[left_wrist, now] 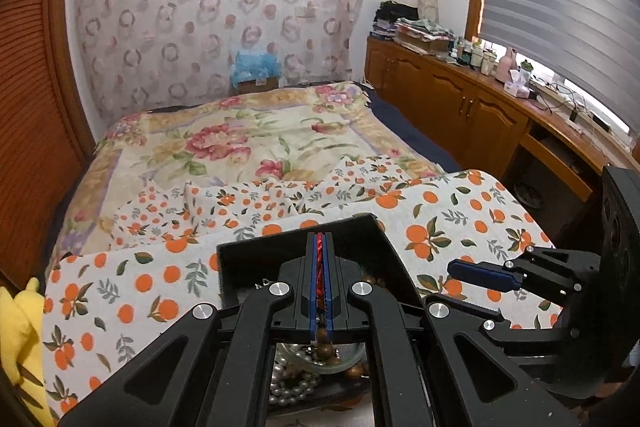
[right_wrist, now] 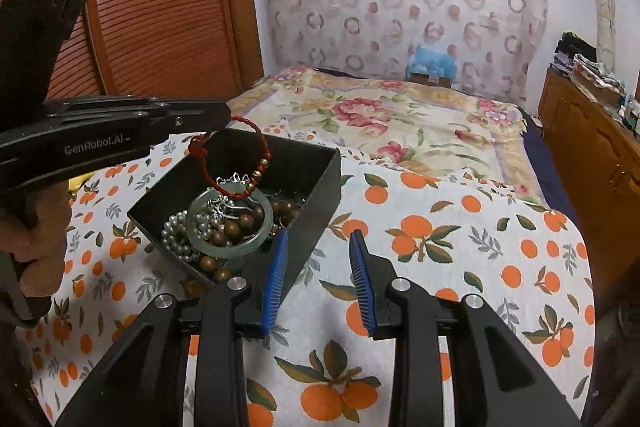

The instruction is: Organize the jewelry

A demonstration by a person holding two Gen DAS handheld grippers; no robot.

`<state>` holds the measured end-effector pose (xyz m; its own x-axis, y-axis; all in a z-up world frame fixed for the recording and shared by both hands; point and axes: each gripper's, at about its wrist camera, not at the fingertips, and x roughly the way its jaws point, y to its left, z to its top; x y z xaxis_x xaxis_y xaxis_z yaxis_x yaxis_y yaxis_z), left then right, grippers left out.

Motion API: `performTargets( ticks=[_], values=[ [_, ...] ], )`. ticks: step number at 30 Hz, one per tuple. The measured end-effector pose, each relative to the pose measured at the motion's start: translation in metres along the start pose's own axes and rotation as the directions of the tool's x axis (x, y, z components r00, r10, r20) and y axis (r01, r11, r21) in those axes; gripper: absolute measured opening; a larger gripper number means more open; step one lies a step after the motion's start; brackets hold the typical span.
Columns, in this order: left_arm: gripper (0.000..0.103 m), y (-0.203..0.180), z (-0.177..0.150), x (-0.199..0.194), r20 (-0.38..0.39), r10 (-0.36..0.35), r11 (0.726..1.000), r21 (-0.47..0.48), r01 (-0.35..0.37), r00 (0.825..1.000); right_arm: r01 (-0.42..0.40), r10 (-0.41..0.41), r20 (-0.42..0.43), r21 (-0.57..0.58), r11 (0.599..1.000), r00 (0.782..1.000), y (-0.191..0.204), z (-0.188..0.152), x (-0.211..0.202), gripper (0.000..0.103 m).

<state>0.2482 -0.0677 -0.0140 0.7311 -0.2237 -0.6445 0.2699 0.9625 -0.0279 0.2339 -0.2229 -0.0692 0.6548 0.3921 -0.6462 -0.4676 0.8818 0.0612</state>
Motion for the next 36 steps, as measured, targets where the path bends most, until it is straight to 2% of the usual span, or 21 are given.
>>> performTargets(
  ticks=[2,3,6,9,11,13,14,16,18,21,25,26,28,34,36],
  values=[
    [0.003,-0.002,-0.001,0.002,-0.013,0.022,1.000,0.016,-0.022,1.000,0.007,-0.007,0.004,-0.006,1.000,1.000,0.001,-0.001,-0.001,0.034],
    [0.007,-0.002,-0.003,0.002,-0.016,0.027,0.999,0.019,-0.026,1.000,0.008,-0.007,0.008,-0.009,1.000,1.000,0.001,-0.001,-0.002,0.034],
    [0.033,0.004,-0.007,-0.002,-0.011,0.027,1.000,-0.003,-0.027,1.000,0.005,-0.005,0.025,-0.011,1.000,1.000,0.004,0.000,-0.008,0.034],
    [0.037,0.008,-0.012,-0.008,-0.004,0.038,0.999,-0.003,-0.038,0.999,-0.003,0.003,0.041,-0.010,1.000,0.999,0.007,0.002,-0.014,0.034],
    [0.048,0.010,-0.014,-0.013,0.001,0.050,0.999,0.008,-0.050,0.999,0.002,-0.001,0.051,-0.018,1.000,0.999,0.010,0.003,-0.019,0.034],
    [0.069,0.013,-0.018,-0.019,0.014,0.060,0.998,0.009,-0.060,0.998,0.005,-0.004,0.056,-0.023,1.000,0.998,0.013,0.004,-0.021,0.034],
    [0.071,0.015,-0.020,-0.024,0.021,0.063,0.998,0.003,-0.063,0.998,0.006,-0.004,0.059,-0.023,1.000,0.998,0.014,0.005,-0.023,0.034],
    [0.083,0.019,-0.023,-0.030,0.028,0.074,0.997,-0.004,-0.074,0.997,0.007,-0.006,0.066,-0.020,1.000,0.998,0.016,0.005,-0.027,0.034],
    [0.090,0.022,-0.028,-0.037,0.037,0.091,0.996,-0.006,-0.091,0.995,0.012,-0.011,0.069,-0.013,1.000,0.998,0.018,0.005,-0.029,0.034],
    [0.096,0.026,-0.034,-0.046,0.044,0.106,0.994,-0.013,-0.105,0.993,0.022,-0.022,0.076,-0.006,1.000,0.997,0.021,0.003,-0.033,0.034],
    [0.096,0.028,-0.041,-0.056,0.047,0.116,0.993,-0.024,-0.115,0.992,0.032,-0.032,0.076,0.011,0.999,0.997,0.023,-0.001,-0.036,0.035],
    [0.096,0.029,-0.043,-0.058,0.049,0.119,0.993,-0.025,-0.118,0.992,0.034,-0.035,0.076,0.017,0.999,0.996,0.022,-0.001,-0.036,0.038],
    [0.096,0.027,-0.046,-0.063,0.053,0.117,0.993,-0.026,-0.116,0.992,0.043,-0.046,0.083,0.031,0.999,0.995,0.022,-0.002,-0.039,0.062],
    [0.096,0.026,-0.066,-0.085,0.094,0.133,0.989,-0.078,-0.126,0.987,0.070,-0.080,0.123,0.084,0.994,0.989,0.023,-0.011,-0.051,0.078],
    [0.096,0.026,-0.074,-0.092,0.102,0.129,0.988,-0.102,-0.119,0.986,0.082,-0.096,0.150,0.097,0.992,0.984,0.025,-0.014,-0.060,0.089]
  ],
)
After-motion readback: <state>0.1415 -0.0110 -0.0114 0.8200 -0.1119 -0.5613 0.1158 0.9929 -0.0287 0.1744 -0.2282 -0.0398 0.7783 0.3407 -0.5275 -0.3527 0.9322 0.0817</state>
